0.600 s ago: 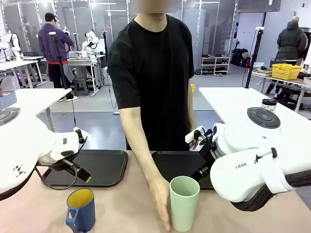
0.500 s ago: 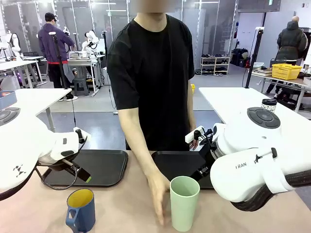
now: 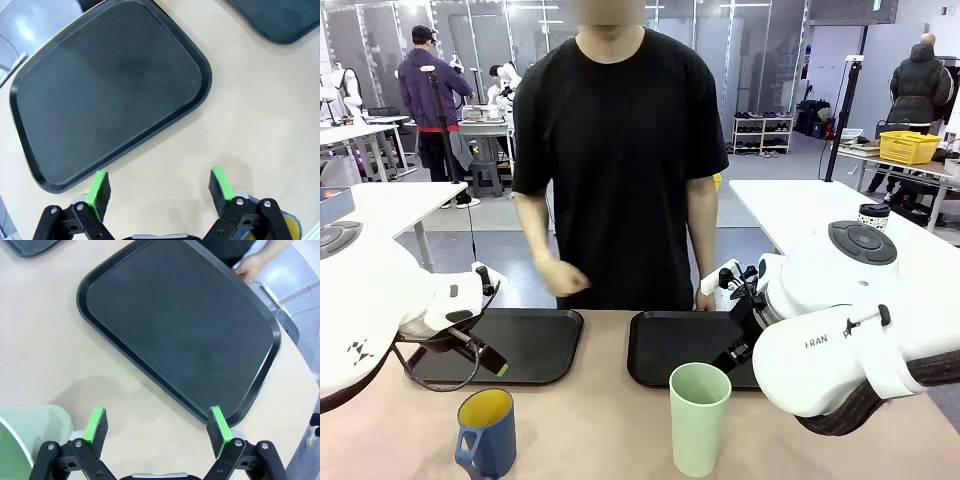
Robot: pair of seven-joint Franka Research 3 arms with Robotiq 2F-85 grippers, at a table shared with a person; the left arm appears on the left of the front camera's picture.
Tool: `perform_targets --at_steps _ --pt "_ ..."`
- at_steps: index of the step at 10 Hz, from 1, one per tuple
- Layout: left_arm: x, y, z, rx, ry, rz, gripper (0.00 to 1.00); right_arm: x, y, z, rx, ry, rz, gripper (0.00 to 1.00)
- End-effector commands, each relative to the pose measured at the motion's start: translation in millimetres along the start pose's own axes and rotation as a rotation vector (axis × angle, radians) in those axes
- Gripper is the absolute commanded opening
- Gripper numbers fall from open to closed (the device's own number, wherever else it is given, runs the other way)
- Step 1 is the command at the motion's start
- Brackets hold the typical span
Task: Sort and store the cups by type.
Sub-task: Pick up the Reusable plastic cup.
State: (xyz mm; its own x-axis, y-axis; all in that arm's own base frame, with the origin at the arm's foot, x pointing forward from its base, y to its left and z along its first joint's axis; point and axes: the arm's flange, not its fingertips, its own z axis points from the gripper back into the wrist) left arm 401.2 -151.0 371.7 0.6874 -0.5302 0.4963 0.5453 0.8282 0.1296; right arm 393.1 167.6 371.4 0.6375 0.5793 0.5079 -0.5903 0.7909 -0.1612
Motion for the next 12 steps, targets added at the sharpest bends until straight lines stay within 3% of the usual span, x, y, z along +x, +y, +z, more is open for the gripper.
perform_targets --at_steps 1,9,12 --pt "-0.1 0.3 0.0 0.0 0.0 0.001 1.0 0.0 -0.1 0.0 0.001 0.0 -0.003 1.0" --pt "-0.1 0.3 0.0 0.0 0.0 0.001 1.0 0.0 0.0 0.0 0.0 0.0 0.0 1.0" --pt "16.7 2.7 30.0 0.094 -0.009 -0.024 1.0 31.8 -5.6 62.6 -0.19 -0.097 0.032 1.0"
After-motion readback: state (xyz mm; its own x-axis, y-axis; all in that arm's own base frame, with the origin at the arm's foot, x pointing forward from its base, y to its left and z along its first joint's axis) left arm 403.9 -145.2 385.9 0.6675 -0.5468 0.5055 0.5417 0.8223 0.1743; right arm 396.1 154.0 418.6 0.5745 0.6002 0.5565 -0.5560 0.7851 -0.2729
